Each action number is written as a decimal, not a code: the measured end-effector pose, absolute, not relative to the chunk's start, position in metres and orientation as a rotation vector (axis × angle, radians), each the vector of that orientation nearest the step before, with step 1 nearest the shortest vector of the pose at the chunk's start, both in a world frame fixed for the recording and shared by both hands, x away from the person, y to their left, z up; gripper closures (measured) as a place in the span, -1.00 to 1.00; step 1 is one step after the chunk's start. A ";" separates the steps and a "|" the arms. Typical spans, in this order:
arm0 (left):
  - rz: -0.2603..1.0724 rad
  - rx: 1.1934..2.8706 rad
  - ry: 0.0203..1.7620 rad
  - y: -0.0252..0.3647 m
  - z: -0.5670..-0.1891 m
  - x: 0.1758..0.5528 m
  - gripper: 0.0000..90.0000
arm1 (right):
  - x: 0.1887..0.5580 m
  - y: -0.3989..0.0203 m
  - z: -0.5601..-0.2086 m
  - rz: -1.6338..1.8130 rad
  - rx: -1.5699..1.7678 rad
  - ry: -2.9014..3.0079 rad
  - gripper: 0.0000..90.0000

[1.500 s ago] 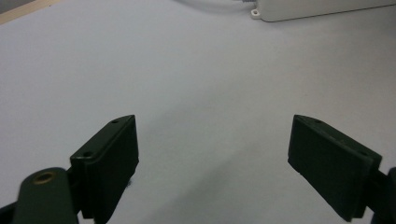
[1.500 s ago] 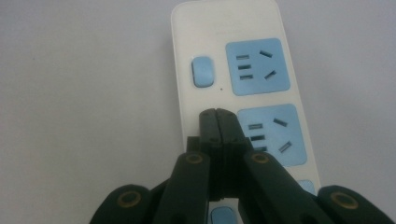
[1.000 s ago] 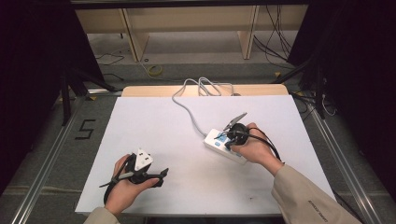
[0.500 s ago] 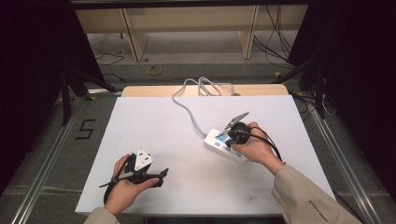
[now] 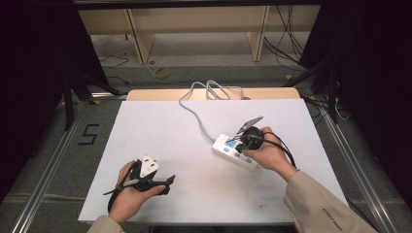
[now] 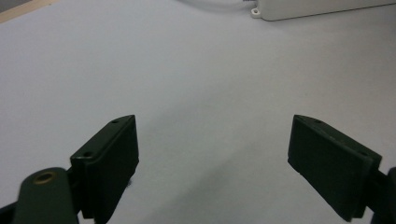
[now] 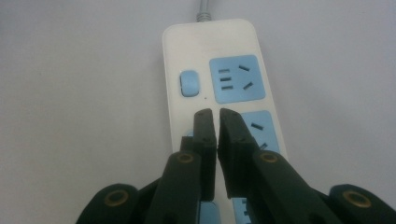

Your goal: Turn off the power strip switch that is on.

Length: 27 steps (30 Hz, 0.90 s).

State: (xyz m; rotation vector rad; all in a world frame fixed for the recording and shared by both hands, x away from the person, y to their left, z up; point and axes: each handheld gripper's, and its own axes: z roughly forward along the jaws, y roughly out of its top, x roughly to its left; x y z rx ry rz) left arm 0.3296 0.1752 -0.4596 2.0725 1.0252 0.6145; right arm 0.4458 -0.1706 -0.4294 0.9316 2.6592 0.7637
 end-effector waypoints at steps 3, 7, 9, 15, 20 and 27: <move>0.614 2.075 1.026 0.175 -0.460 0.330 -0.65 | 0.446 -0.172 -0.430 0.777 0.932 2.652 0.84; 0.612 2.075 1.029 0.175 -0.460 0.330 -0.64 | 0.445 -0.174 -0.428 0.799 0.933 2.641 0.77; 0.613 2.074 1.028 0.175 -0.460 0.330 -0.64 | 0.445 -0.175 -0.427 0.806 0.933 2.642 0.72; 0.611 2.074 1.031 0.175 -0.460 0.330 -0.64 | 0.442 -0.181 -0.426 0.837 0.944 2.629 0.62; 0.613 2.073 1.035 0.175 -0.460 0.329 -0.64 | 0.439 -0.185 -0.423 0.847 0.956 2.622 0.56; 0.612 2.072 1.039 0.175 -0.460 0.329 -0.64 | 0.436 -0.189 -0.421 0.863 0.957 2.614 0.47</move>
